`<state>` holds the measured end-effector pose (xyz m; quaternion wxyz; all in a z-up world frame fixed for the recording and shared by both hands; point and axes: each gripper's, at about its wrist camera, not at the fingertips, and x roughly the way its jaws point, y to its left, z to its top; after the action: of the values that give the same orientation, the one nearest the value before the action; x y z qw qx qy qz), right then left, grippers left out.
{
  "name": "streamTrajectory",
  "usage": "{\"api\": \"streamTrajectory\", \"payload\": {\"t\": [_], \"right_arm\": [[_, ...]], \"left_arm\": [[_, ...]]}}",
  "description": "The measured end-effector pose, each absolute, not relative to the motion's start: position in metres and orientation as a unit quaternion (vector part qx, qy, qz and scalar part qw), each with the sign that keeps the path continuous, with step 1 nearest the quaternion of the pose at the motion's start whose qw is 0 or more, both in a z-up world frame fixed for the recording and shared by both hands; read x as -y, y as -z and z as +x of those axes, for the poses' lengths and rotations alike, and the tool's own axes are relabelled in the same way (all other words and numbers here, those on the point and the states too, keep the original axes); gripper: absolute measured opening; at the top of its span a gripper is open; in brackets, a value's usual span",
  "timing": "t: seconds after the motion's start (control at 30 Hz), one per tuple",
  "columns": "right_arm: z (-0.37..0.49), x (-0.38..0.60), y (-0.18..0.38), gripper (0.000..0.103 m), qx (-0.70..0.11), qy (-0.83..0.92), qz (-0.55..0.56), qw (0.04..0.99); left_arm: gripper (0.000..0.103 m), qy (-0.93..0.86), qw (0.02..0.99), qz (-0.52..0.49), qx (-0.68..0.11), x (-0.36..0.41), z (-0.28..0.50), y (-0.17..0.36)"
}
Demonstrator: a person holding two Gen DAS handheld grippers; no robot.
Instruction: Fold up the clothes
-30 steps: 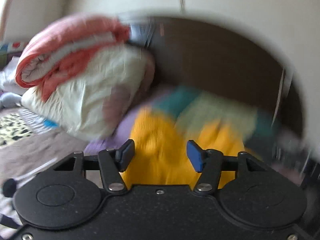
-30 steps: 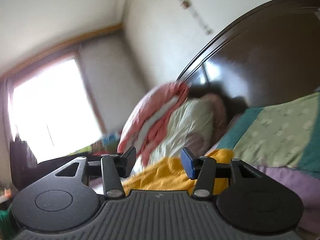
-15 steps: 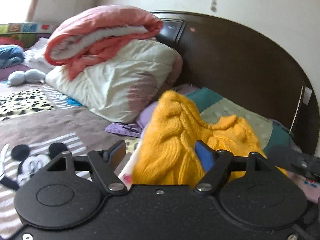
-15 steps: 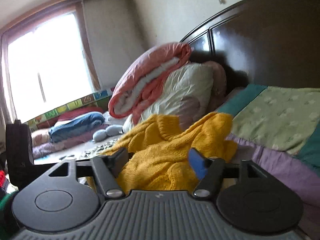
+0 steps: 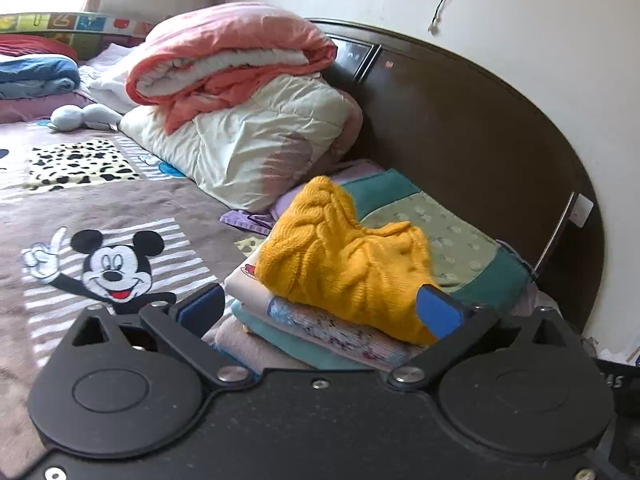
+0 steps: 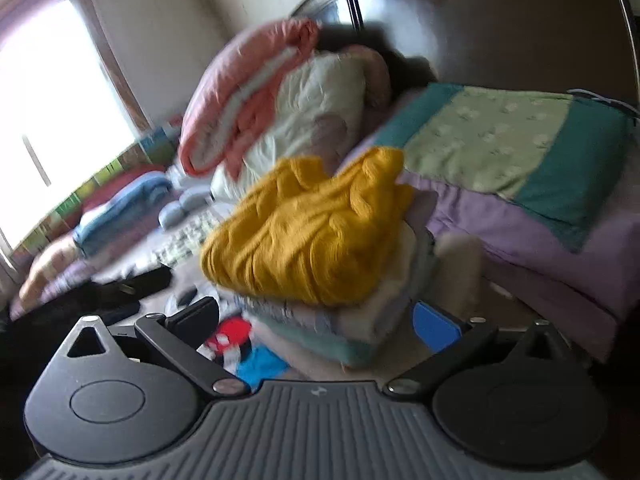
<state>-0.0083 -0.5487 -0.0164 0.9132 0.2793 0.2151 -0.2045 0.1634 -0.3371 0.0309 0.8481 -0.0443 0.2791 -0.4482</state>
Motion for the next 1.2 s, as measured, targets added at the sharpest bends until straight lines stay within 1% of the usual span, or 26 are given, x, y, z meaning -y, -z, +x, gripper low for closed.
{"api": "streamTrajectory", "payload": {"t": [0.2,0.43,0.87,1.2], "right_arm": [[-0.023,0.525,-0.003,0.103,-0.241,0.212,0.228,0.919],[-0.040,0.509,-0.019,0.103,-0.247,0.224,0.192,0.923],[-0.057,0.493,-0.020,0.103,-0.266,0.233,0.175,0.919],[-0.070,0.490,-0.026,0.103,-0.266,0.245,0.172,0.917]], "left_arm": [[0.103,0.378,0.883,0.017,-0.277,0.329,0.130,-0.043],[0.103,0.368,0.888,0.075,-0.264,0.324,0.099,-0.043],[0.103,0.352,0.897,0.073,-0.256,0.313,0.074,-0.050],[0.103,0.354,0.896,0.067,-0.260,0.309,0.063,-0.053]]}}
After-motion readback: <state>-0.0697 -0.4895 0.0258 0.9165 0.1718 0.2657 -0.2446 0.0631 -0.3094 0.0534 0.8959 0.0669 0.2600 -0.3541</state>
